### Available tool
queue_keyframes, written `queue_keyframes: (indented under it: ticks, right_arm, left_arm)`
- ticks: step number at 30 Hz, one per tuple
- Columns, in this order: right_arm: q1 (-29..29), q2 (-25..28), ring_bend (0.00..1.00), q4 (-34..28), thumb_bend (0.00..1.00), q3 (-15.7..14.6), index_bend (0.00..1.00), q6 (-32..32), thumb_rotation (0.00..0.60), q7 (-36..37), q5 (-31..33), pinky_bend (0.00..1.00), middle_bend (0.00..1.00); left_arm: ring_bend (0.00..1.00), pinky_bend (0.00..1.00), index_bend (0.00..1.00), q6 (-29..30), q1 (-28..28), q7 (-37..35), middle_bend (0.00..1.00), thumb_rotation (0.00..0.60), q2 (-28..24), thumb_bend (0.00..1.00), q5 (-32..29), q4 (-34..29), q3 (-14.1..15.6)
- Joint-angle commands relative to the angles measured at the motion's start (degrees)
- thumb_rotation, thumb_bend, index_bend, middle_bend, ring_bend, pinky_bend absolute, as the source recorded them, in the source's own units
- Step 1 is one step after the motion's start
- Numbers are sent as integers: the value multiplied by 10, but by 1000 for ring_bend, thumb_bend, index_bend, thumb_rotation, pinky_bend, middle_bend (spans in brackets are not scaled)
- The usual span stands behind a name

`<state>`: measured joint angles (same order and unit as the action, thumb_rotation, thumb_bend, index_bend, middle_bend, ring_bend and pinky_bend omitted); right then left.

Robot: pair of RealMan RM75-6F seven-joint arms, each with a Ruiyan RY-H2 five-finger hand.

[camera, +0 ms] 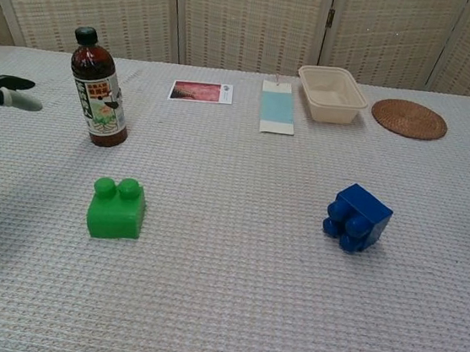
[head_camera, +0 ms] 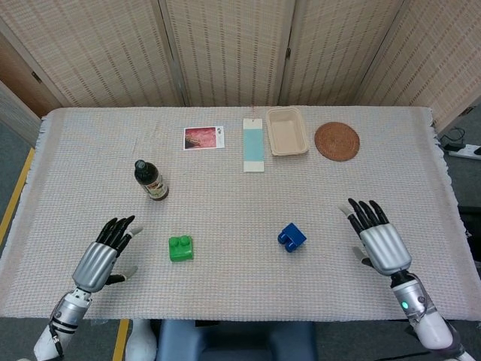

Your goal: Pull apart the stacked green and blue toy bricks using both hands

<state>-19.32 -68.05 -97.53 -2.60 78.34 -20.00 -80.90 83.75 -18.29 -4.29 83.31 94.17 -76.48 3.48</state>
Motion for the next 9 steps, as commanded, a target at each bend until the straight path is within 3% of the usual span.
queue_keyframes:
  ticks: [1,3,9]
  right_arm:
    - [68,-3,0,-63,378,-8,0,71,600,-97,39,0,0]
    - [80,-11,0,-60,378,-11,0,89,600,-103,26,0,0]
    - [92,-12,0,-48,378,-11,0,77,600,-74,19,0,0]
  left_arm:
    - [0,0,201,80,80,120,62,600,-17,269,-11,-45,18]
    - [0,0,200,113,100,124,62,600,-6,269,-2,-33,18]
    - [0,0,186,119,114,157,62,600,-14,269,10,-38,21]
